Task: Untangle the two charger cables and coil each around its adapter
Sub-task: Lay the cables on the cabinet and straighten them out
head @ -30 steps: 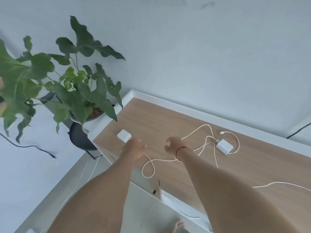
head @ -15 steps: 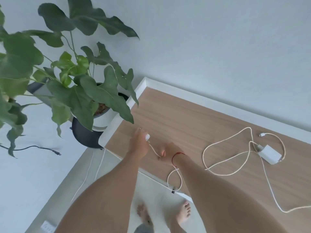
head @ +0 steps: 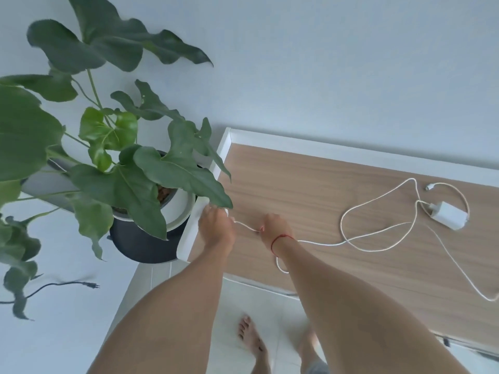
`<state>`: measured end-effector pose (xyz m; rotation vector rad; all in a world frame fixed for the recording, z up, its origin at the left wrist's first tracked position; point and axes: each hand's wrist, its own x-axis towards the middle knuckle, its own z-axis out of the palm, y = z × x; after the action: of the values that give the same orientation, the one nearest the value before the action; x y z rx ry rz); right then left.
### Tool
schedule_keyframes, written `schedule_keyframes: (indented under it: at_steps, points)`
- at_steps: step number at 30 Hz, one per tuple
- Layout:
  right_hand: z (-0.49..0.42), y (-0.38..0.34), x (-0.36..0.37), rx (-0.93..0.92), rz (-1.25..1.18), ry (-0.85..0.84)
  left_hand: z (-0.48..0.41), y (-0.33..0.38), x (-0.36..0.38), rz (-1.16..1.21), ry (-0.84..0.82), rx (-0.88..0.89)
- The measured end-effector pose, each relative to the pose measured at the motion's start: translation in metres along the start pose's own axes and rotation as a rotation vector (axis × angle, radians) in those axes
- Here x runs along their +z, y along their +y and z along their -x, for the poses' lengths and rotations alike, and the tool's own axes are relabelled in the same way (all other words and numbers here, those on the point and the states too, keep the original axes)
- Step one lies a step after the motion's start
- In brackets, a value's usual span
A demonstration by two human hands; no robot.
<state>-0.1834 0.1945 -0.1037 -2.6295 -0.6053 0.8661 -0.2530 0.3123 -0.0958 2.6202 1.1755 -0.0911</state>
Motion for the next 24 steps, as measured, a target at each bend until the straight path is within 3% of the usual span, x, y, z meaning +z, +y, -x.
schedule_keyframes:
  at_steps: [5, 11, 24]
  points:
    - [0.003, 0.002, -0.002, -0.010, -0.042, -0.048, 0.007, 0.007, -0.005, -0.032, -0.021, 0.041]
    - [0.012, 0.029, -0.049, 0.023, -0.121, 0.048, 0.015, 0.057, -0.026, -0.014, -0.221, 0.113]
    - [0.058, 0.202, -0.179, 0.249, -0.244, 0.312, 0.044, 0.263, -0.026, 0.150, -0.319, 0.366]
